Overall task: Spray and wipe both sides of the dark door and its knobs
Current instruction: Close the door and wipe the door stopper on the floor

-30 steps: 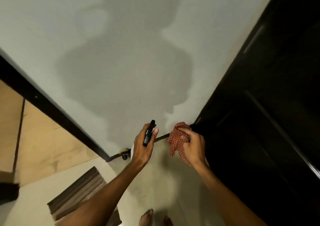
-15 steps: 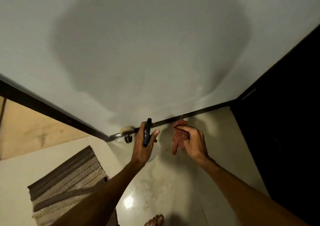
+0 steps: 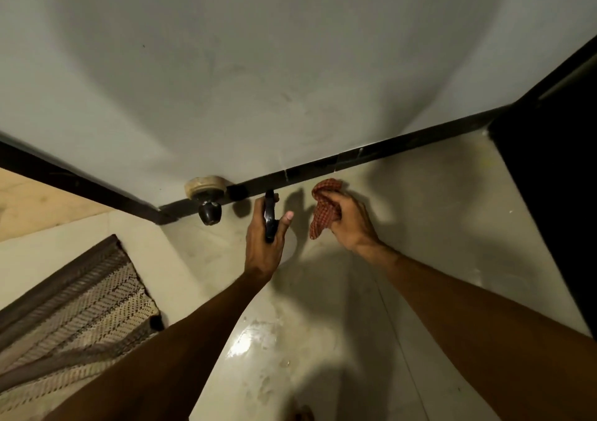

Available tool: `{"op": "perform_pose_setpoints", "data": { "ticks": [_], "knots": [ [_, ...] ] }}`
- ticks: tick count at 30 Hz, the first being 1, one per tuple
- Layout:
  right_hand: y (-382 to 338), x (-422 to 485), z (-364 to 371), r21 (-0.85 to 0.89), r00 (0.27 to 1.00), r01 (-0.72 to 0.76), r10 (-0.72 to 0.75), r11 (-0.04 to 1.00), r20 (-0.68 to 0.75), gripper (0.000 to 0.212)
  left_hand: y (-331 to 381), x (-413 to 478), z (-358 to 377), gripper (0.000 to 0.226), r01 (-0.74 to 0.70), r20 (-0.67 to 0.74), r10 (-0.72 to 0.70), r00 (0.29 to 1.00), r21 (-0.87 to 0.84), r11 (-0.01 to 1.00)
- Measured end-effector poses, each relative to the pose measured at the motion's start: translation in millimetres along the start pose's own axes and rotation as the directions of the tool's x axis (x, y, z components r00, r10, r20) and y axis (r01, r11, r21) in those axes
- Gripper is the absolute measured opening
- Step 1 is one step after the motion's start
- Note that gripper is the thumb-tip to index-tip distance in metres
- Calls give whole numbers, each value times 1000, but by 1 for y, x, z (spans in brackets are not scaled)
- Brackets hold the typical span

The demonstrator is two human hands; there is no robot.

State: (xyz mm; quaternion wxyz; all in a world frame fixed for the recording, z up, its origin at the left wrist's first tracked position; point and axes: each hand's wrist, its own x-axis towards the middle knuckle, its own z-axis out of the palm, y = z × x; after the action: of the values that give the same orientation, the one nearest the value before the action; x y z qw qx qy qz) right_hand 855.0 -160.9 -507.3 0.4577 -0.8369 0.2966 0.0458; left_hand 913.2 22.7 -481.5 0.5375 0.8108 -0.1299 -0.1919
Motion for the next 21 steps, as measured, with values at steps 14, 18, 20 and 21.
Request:
{"op": "perform_pose_setpoints", "data": {
  "ticks": [14,18,20,21],
  "knots": [
    [-15,-39,-14,-65,966,-82,95,994,238,62,-14,-15,-25,106,277,196,-326,925,240,930],
    [-56,-72,-46,-61,970,-93,104,994,218,59,39,-23,-47,105,256,211,-320,923,284,924],
    [-100,-107,-91,-46,979,-91,97,995,180,57,107,-34,-69,101,225,219,-304,927,323,919],
    [-104,-117,-87,-43,980,-94,100,995,171,56,110,-39,-71,99,221,210,-306,929,349,911]
  ]
}}
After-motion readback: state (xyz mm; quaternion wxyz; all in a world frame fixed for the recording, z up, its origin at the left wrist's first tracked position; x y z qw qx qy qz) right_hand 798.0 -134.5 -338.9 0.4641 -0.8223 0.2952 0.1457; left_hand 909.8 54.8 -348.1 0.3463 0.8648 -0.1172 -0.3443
